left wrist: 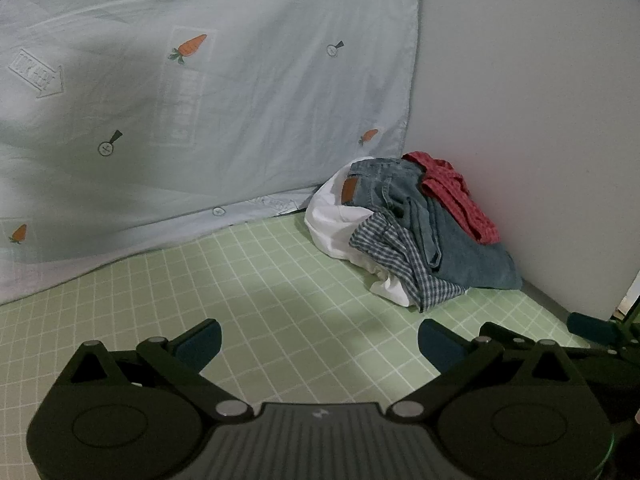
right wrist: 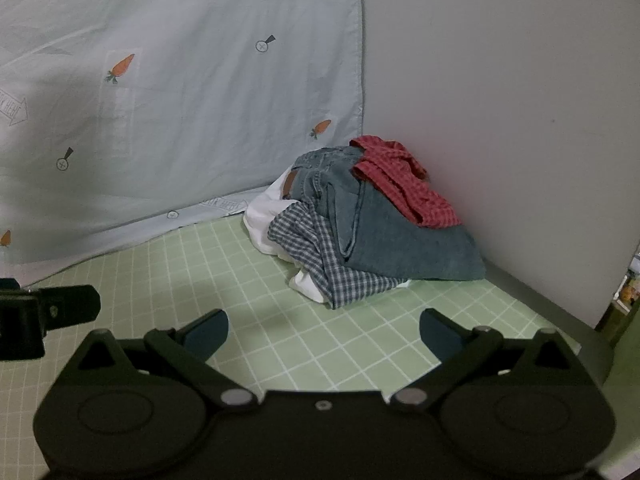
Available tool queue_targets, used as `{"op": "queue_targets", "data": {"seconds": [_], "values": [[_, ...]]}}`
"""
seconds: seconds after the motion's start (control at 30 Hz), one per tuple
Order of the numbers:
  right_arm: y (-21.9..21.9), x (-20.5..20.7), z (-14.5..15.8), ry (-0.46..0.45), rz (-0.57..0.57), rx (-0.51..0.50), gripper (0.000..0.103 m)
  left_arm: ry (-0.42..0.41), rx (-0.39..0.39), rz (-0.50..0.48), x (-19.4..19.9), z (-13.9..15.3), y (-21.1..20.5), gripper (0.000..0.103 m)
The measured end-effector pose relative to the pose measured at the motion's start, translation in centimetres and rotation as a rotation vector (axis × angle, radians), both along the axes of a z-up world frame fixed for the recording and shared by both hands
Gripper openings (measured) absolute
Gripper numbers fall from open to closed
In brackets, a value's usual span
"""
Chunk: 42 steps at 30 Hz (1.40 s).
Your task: Fold clothes
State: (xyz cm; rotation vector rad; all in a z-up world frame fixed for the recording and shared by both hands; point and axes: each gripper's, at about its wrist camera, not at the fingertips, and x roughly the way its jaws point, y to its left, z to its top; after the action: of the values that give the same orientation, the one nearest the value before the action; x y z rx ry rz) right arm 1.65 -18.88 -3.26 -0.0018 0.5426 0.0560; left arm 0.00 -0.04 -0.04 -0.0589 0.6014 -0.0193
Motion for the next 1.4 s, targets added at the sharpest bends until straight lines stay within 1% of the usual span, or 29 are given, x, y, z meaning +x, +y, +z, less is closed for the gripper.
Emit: {"op": "queue_targets", "data": {"seconds": [0.63,1.4], "values": [[-0.06,0.35,-0.42,0.002,-0.007,0.002,0.103,0.007,0.002,-0.001,-0.06,-0.75,-0.37,0.103],[-0.14,0.33,-0.71,0.009,-0.016,0.005,0.103,0.017,0.000,-0.008,0.00,-0.80,-0.46,0.103]]}}
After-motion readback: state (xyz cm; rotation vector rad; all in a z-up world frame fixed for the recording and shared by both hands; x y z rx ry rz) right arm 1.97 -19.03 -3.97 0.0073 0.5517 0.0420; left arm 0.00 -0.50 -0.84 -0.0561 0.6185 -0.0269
